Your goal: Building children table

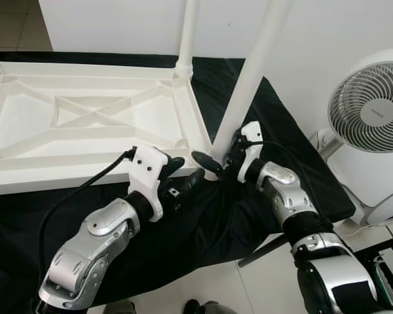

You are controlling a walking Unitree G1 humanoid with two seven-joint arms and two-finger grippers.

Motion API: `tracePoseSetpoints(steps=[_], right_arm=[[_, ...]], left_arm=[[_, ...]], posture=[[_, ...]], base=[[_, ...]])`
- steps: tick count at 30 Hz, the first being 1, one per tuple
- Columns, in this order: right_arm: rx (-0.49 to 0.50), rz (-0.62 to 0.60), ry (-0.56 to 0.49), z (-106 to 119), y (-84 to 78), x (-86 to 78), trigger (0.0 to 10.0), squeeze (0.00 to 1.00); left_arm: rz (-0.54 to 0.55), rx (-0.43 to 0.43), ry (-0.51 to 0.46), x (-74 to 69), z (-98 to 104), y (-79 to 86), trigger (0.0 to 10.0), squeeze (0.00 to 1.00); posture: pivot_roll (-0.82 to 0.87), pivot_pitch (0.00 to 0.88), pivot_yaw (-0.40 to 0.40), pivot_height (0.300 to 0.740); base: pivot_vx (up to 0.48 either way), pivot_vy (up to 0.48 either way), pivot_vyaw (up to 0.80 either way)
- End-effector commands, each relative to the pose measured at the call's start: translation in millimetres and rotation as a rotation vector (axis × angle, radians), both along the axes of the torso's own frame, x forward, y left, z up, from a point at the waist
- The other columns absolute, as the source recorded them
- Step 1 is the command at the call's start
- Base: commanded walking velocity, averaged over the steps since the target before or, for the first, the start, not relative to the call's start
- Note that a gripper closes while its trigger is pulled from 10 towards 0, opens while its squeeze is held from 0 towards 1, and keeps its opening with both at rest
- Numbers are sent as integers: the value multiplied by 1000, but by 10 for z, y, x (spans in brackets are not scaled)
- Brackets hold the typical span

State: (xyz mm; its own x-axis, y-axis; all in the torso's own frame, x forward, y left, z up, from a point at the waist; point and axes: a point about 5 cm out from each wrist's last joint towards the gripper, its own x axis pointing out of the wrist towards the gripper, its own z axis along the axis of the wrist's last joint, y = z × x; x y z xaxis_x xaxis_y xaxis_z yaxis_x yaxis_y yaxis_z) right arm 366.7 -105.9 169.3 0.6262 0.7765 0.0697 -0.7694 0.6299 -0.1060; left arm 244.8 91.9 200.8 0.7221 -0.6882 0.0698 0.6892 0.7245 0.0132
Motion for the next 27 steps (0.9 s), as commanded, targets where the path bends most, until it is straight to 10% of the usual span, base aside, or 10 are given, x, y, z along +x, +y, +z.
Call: tracePoseSetpoints(steps=[1,2,3,27], right_arm=[[-10,8,14,-45,-10,1,5098,0],[-11,12,15,-53,-9,0,5098,0],[-9,20,21,-69,-17,-8,0,0],[76,-282,62,-261,-282,-97,0,0]], left_arm=[[-40,6,7,-38,-14,-18,10000,0],[-37,5,7,-39,-13,-13,10000,0],[-35,5,8,-42,-14,-12,10000,0],[-63,22,91,-102,-224,-46,10000,0]], posture=[[240,133,-132,740],[240,133,-132,740],[243,135,-135,740],[203,158,-136,740]], base=[[0,0,0],[0,0,0],[0,0,0],[0,0,0]])
